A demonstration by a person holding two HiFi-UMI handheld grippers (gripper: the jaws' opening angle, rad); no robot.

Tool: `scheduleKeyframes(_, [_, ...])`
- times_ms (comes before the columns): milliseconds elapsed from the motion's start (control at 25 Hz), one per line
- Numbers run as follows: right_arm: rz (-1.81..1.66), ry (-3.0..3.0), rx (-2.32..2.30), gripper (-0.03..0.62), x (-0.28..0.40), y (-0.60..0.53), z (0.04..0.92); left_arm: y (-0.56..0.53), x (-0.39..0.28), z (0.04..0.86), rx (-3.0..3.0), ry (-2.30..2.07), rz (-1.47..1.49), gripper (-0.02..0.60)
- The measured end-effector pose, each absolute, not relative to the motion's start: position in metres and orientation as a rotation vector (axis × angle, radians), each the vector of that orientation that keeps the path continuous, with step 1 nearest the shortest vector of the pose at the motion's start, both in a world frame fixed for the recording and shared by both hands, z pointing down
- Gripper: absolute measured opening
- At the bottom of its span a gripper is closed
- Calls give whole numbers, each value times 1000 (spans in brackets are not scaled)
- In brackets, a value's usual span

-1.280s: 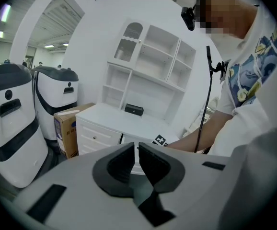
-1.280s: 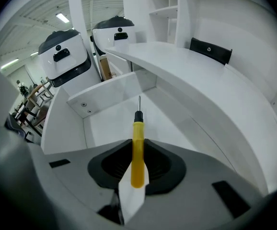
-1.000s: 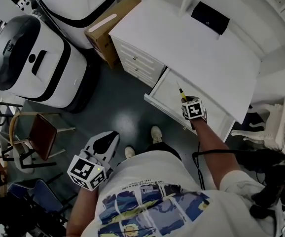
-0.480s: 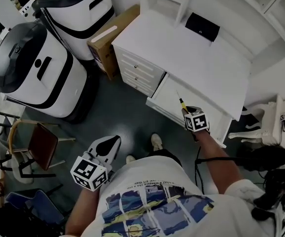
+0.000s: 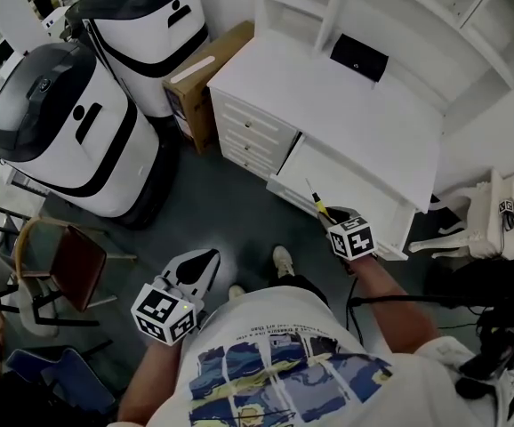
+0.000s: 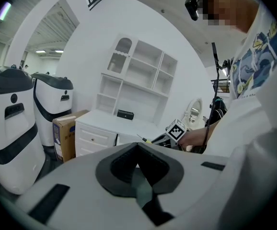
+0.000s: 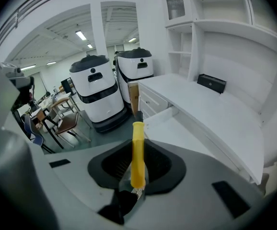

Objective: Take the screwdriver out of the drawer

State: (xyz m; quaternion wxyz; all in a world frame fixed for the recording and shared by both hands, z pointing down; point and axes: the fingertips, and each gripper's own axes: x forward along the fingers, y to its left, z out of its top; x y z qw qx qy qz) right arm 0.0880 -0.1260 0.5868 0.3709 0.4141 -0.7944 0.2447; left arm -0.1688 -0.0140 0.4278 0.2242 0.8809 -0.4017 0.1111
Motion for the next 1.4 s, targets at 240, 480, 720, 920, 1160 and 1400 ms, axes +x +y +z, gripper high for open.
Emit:
scheduleKeyframes(240, [623, -2080, 1054, 92, 69, -96, 561, 3, -173, 431, 2445, -1069, 314, 14])
scheduleKeyframes(480, [616, -2113, 1048, 92, 50, -68, 541, 16, -176, 433, 2472, -1023, 317, 12])
scheduleKeyframes(720, [596, -2147, 1035, 92, 31, -45, 525, 29, -182, 437, 2483, -999, 321, 14])
scheduleKeyframes(920, [591, -2155, 1026, 92, 20, -28, 519, 37, -189, 441, 2484, -988, 316, 12])
scheduleKeyframes(1160, [582, -2165, 1011, 92, 9, -14, 513, 45, -192, 443, 2489, -981, 324, 14])
scheduleKeyframes(1400, [569, -2183, 992, 92, -2, -4, 510, 52, -194, 446, 2484, -973, 329, 14])
